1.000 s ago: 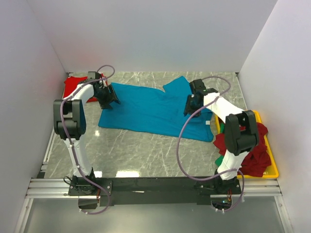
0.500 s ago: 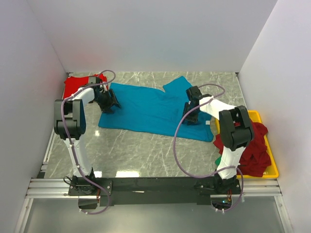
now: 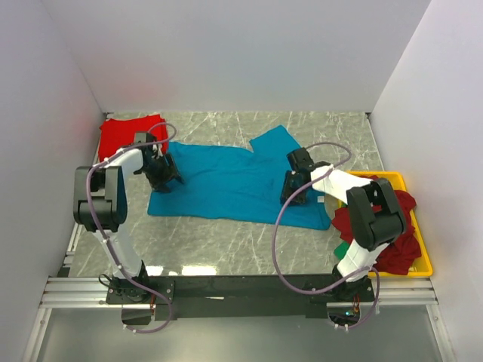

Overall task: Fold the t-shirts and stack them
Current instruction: Fold the tshirt

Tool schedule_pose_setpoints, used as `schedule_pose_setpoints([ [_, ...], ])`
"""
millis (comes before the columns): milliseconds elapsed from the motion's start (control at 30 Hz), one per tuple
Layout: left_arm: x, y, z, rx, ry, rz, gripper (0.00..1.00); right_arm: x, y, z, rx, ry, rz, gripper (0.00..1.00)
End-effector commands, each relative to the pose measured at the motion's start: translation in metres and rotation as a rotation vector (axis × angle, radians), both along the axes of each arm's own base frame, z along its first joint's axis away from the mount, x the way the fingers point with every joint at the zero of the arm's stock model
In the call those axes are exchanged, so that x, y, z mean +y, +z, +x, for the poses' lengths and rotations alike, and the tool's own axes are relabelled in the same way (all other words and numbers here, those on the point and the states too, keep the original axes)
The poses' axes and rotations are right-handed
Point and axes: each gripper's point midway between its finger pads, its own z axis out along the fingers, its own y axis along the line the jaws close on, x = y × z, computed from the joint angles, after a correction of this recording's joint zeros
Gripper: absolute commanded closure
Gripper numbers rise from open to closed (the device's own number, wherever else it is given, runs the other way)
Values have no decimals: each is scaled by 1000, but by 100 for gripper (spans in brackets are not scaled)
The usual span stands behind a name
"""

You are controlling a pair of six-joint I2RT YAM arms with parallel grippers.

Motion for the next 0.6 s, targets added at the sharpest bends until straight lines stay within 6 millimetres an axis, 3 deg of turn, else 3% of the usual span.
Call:
schedule_pose_setpoints([
  [0, 16, -23, -56, 184, 23, 99, 31, -17, -31, -84, 268, -2, -98, 59],
  [400, 22, -2, -93, 182, 39, 134, 29, -18, -23, -138, 313, 1, -94, 59],
  [567, 24, 26, -81, 110, 46, 143, 29, -15, 2, -129, 263, 23, -98, 59],
])
